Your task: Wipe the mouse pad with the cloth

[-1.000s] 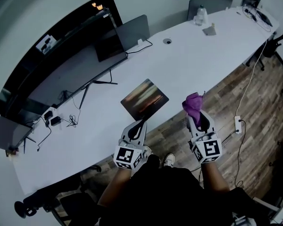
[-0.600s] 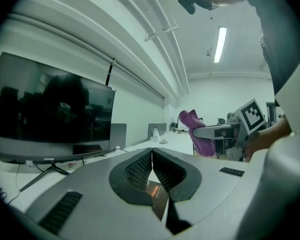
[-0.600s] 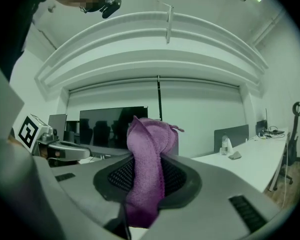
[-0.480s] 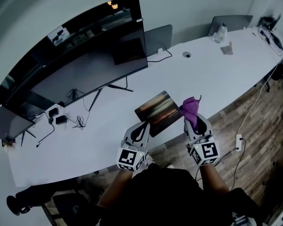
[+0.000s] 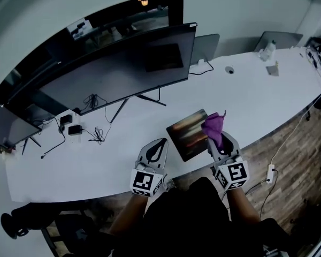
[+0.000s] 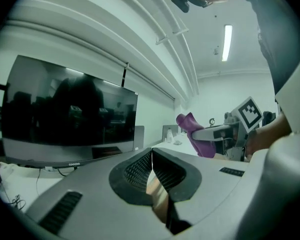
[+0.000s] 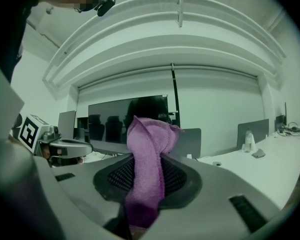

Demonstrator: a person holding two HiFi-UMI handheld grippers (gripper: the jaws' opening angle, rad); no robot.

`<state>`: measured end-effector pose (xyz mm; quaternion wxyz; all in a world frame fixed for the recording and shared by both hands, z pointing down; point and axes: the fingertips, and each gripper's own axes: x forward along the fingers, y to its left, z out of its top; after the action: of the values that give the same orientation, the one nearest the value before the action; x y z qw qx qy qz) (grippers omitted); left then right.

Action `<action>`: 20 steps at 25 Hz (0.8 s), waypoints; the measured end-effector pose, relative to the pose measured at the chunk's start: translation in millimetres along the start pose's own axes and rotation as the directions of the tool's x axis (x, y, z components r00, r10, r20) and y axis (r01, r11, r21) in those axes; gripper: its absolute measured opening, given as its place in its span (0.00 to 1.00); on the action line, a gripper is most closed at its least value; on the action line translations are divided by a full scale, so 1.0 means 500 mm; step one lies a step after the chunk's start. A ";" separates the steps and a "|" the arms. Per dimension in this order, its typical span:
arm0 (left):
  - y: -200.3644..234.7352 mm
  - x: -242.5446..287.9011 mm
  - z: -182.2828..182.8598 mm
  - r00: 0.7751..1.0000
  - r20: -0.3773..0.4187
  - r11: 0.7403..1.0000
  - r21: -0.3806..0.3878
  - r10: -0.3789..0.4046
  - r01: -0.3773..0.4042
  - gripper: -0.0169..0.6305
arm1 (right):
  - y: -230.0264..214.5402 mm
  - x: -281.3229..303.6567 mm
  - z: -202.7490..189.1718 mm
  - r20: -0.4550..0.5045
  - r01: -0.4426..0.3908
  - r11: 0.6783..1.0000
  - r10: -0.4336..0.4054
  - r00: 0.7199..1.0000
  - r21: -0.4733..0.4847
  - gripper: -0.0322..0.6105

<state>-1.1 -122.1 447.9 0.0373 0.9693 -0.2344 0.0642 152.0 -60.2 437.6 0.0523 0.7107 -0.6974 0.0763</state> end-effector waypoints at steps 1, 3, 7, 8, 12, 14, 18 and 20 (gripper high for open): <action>0.007 0.000 0.002 1.000 0.004 1.000 -0.007 0.010 -0.010 0.06 | 0.004 0.013 0.002 0.000 -0.014 1.000 0.014 1.000 -0.005 0.25; 0.015 0.003 0.000 1.000 0.002 1.000 -0.013 0.026 -0.026 0.06 | 0.009 0.038 0.006 -0.002 -0.041 0.999 0.041 0.999 -0.009 0.25; 0.011 0.010 -0.005 0.999 -0.010 0.999 -0.008 0.053 -0.053 0.06 | 0.015 0.070 0.014 -0.015 -0.089 0.996 0.089 0.996 -0.031 0.25; 0.011 0.014 0.002 0.998 -0.005 0.998 -0.014 0.063 -0.063 0.06 | 0.016 0.078 0.013 -0.024 -0.104 0.994 0.103 0.994 -0.036 0.25; 0.014 0.022 0.023 0.995 0.021 0.994 -0.046 0.102 -0.101 0.06 | 0.027 0.101 0.002 -0.059 -0.161 0.986 0.159 0.986 -0.046 0.25; 0.023 0.030 0.017 0.992 0.005 0.992 -0.033 0.125 -0.124 0.06 | 0.032 0.110 -0.008 -0.069 -0.192 0.981 0.189 0.979 -0.031 0.25; 0.026 0.032 0.016 0.986 0.008 0.986 -0.002 0.169 -0.169 0.06 | 0.044 0.118 -0.041 -0.104 -0.250 0.968 0.250 0.963 0.020 0.25; 0.027 0.030 0.012 0.982 -0.010 0.982 0.011 0.188 -0.188 0.06 | 0.050 0.126 -0.054 -0.120 -0.271 0.962 0.273 0.955 0.027 0.25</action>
<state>6.5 -141.6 444.5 0.0275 0.9426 -0.3245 0.0741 127.2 -117.9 474.8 0.0803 0.6022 -0.7836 0.1297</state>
